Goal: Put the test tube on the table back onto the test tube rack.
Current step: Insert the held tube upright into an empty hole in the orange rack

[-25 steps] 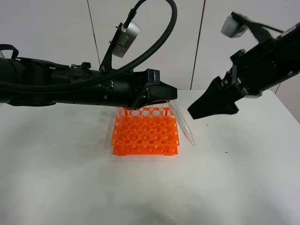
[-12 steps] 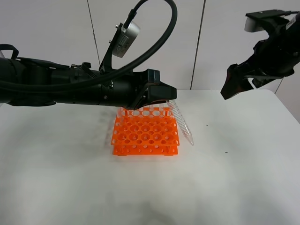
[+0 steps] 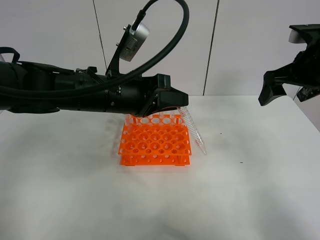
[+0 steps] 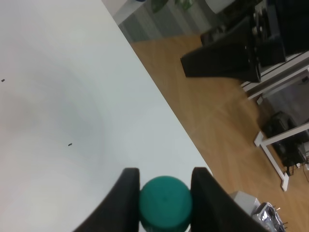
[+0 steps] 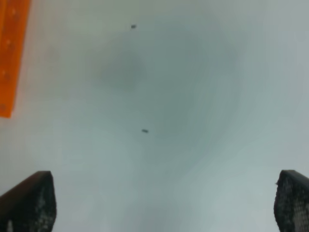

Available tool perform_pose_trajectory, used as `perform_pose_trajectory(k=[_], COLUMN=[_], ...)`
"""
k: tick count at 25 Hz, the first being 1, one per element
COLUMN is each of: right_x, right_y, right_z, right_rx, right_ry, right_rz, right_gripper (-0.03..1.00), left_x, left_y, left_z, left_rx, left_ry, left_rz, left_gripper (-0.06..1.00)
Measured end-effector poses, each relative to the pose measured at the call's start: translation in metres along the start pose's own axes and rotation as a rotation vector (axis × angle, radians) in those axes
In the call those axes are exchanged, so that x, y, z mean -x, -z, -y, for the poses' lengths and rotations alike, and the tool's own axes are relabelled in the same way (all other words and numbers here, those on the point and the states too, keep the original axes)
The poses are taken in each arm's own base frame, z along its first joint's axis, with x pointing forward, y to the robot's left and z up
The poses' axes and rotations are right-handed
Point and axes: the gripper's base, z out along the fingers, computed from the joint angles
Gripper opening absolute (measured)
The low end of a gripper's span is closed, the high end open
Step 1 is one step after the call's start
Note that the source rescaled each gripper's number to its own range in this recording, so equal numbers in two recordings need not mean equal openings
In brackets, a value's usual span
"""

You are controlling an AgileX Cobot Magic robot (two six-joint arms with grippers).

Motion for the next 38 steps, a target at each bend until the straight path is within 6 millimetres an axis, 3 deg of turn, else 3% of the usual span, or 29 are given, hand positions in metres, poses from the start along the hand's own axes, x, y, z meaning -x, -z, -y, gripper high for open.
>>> perform_pose_trajectory(k=[7, 10, 13, 18, 23, 27, 32, 38], right_x=[-0.014, -0.034, -0.068, -0.150, -0.214, -0.254, -0.276, -0.280], right_y=[0.001, 0.005, 0.016, 0.029, 0.042, 0.048, 0.060, 0.063], right_z=[0.002, 0.001, -0.002, -0.009, -0.015, -0.018, -0.021, -0.021], right_rx=[-0.023, -0.033, -0.033, -0.040, -0.067, -0.081, -0.093, -0.094], right_ry=[0.012, 0.013, 0.012, 0.015, 0.023, 0.021, 0.025, 0.025], right_rz=[-0.105, -0.120, -0.121, -0.094, 0.180, 0.373, 0.551, 0.580], right_gripper=[1.00, 1.00, 1.00, 1.00, 1.00, 1.00, 1.00, 1.00], left_x=[0.000, 0.000, 0.000, 0.000, 0.000, 0.000, -0.001, -0.001], left_y=[0.000, 0.000, 0.000, 0.000, 0.000, 0.000, 0.000, 0.000], left_z=[0.000, 0.000, 0.000, 0.000, 0.000, 0.000, 0.000, 0.000], left_rx=[0.000, 0.000, 0.000, 0.000, 0.000, 0.000, 0.003, 0.004], left_ry=[0.000, -0.001, -0.001, -0.002, -0.002, -0.002, -0.016, -0.021], left_rz=[0.000, 0.000, 0.000, -0.001, -0.001, -0.001, -0.008, -0.010], left_gripper=[0.02, 0.02, 0.02, 0.02, 0.02, 0.02, 0.02, 0.02])
